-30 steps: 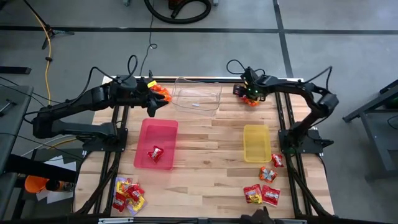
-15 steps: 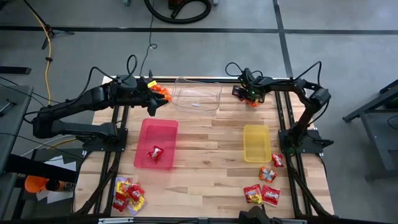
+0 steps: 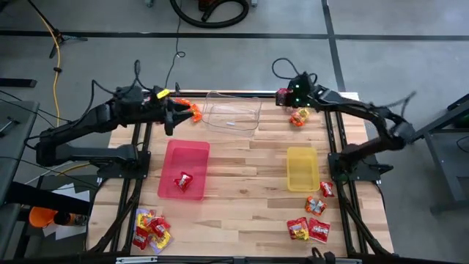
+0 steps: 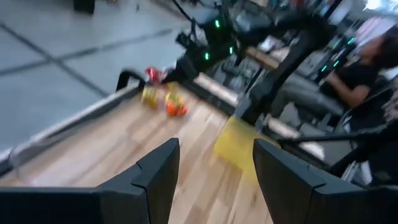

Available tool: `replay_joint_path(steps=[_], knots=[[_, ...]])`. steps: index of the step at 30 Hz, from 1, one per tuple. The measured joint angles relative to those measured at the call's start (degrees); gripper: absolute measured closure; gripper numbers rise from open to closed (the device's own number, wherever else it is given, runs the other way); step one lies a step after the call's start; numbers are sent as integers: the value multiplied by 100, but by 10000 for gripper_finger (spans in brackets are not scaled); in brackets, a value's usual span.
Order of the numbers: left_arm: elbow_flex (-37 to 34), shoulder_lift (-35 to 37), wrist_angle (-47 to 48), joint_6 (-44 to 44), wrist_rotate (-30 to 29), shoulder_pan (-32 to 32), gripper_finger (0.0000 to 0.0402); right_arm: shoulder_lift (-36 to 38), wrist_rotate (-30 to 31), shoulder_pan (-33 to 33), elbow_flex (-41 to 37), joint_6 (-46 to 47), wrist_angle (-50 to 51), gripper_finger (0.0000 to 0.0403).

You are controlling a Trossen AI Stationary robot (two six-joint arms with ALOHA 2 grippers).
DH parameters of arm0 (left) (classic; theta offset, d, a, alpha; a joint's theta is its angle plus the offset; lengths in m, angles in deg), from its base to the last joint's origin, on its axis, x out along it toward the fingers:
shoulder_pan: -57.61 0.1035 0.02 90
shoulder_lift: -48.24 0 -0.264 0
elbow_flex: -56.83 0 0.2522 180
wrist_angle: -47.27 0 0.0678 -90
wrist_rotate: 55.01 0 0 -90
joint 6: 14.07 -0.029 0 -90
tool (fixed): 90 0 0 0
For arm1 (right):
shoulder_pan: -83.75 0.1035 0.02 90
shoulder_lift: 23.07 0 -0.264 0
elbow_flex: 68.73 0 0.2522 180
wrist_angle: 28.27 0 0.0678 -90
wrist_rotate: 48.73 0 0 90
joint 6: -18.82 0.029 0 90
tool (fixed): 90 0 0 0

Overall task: Sort candy
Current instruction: Put the red candy into the red bin

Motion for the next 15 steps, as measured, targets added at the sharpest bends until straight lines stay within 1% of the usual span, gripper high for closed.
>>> replay_joint_path(steps=[2, 4, 8, 12, 15], knots=[[1, 65, -142, -64, -98, -2, 211, 341, -88, 184, 0, -96, -77, 401], [1, 100, -235, -160, -208, 0, 211, 631, -304, 407, 0, -243, -167, 402], [1, 110, -267, -188, -525, 0, 211, 1032, -686, 1018, 0, -413, -635, 402], [1, 92, -265, -188, -747, 0, 211, 1124, -988, 1754, 0, -497, -1395, 402], [1, 73, -267, -189, -812, 0, 211, 947, -1067, 2399, 6, -500, -2261, 402]])
